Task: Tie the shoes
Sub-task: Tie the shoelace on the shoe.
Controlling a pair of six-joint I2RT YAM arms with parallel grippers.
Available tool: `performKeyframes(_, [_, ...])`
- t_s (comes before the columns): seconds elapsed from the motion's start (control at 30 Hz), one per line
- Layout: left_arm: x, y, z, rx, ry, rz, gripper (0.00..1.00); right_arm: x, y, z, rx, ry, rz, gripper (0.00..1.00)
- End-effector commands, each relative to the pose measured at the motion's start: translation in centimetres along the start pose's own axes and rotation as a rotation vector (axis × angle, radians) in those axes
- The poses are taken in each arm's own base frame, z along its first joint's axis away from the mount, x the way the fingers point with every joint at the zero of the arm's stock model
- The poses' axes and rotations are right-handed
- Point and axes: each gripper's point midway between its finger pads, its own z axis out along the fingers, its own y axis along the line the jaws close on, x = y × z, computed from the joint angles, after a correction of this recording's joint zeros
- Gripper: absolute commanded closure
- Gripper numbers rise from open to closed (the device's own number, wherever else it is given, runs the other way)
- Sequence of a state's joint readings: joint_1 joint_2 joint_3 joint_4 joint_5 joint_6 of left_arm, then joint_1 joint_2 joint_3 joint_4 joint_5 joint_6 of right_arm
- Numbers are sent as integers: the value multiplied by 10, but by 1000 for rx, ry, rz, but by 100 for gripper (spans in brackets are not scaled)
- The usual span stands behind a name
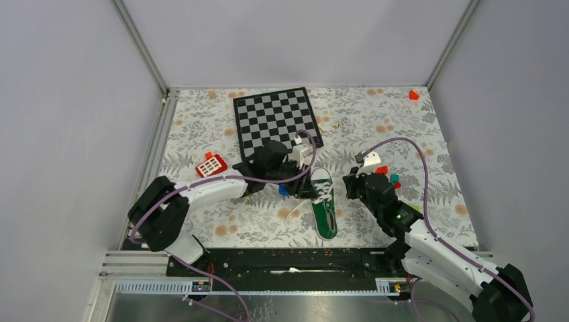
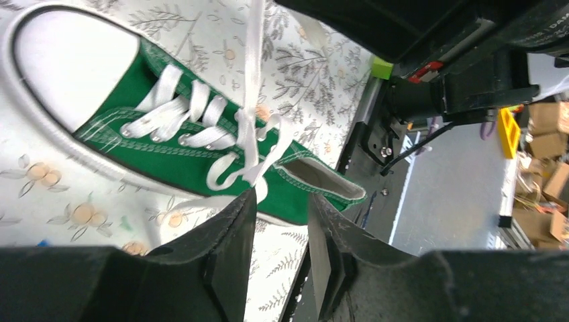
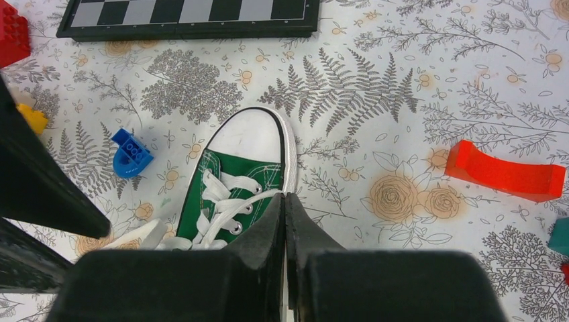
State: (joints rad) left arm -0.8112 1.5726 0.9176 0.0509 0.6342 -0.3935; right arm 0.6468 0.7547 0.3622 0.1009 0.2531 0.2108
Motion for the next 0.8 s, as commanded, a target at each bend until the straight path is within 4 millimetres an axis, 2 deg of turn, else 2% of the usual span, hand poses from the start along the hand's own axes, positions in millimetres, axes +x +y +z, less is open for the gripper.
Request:
performKeyframes(0.0, [12,23,-15,-142,-37,-35,62,-17,0,-2,15,-49,27,100])
performKeyframes(0.1, [29,34,-16,-189,-32,-69,60,-17,-1,-3,16,-52,26,100])
performKeyframes(0.2, [44,44,-14,-238,-32,-47,53,-16,-3,-5,22,-51,25,100])
performKeyframes(0.43, [41,59,-8,-340,-66,102,47,-11,0,-9,-6,-44,25,100])
performKeyframes(0.5, [42,69,-6,-387,-52,118,46,-10,1,-9,-12,-42,26,100])
performKeyframes(0.67, [56,97,-9,-563,14,126,46,-16,3,-12,-25,-52,32,100])
performKeyframes(0.77, [66,100,-10,-619,38,137,47,-19,3,-14,-21,-54,36,100])
